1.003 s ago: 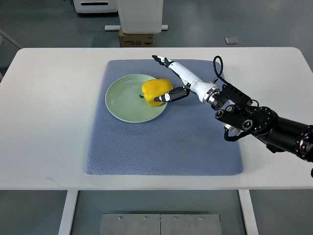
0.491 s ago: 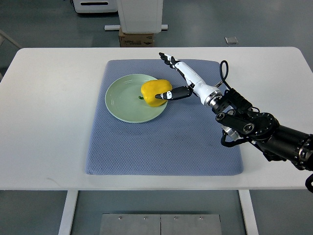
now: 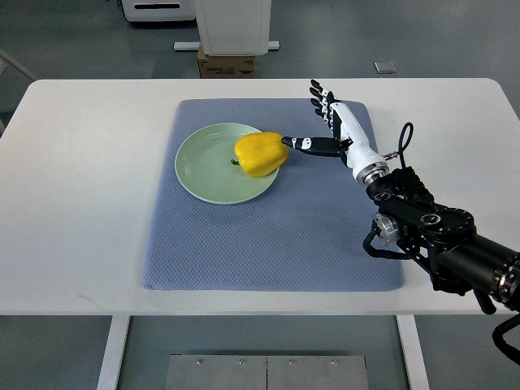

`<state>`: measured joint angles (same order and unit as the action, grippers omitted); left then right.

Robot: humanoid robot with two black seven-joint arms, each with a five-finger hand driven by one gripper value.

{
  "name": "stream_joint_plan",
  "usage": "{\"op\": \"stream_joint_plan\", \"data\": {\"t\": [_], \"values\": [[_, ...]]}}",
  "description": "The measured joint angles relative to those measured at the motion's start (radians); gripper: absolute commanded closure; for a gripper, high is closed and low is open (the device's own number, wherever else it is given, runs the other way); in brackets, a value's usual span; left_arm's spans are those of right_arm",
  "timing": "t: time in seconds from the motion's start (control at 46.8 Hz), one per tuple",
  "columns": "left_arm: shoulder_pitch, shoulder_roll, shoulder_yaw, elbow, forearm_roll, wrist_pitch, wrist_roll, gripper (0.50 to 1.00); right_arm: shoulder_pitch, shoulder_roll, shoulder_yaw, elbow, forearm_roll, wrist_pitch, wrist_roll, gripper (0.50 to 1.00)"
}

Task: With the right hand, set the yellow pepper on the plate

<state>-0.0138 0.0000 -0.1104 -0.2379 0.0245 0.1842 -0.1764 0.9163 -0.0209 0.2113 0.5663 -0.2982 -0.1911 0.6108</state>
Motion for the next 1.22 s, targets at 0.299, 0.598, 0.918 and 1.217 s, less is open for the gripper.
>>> {"op": "stream_joint_plan", "data": {"t": [0.299,0.598,0.918,1.217], "values": [[0.0,0.0,0.0,0.0,0.0,0.0,0.0,0.5,-0.042,-0.066,0.073,-0.001,0.146,0.01,0.0,0.5],[0.0,0.0,0.0,0.0,0.0,0.0,0.0,0.5,-0.078,-0.096,0.197,-0.002,0.228,0.017,0.0,0.5],[0.0,0.0,0.0,0.0,0.0,0.0,0.0,0.5,-0.111,-0.094,0.376,-0.044,0.27,0.074,-0.077,0.5],[0.0,0.0,0.0,0.0,0.0,0.0,0.0,0.5,-0.115,-0.089,0.406,-0.072,0.304,0.121,-0.124,0.5]]}}
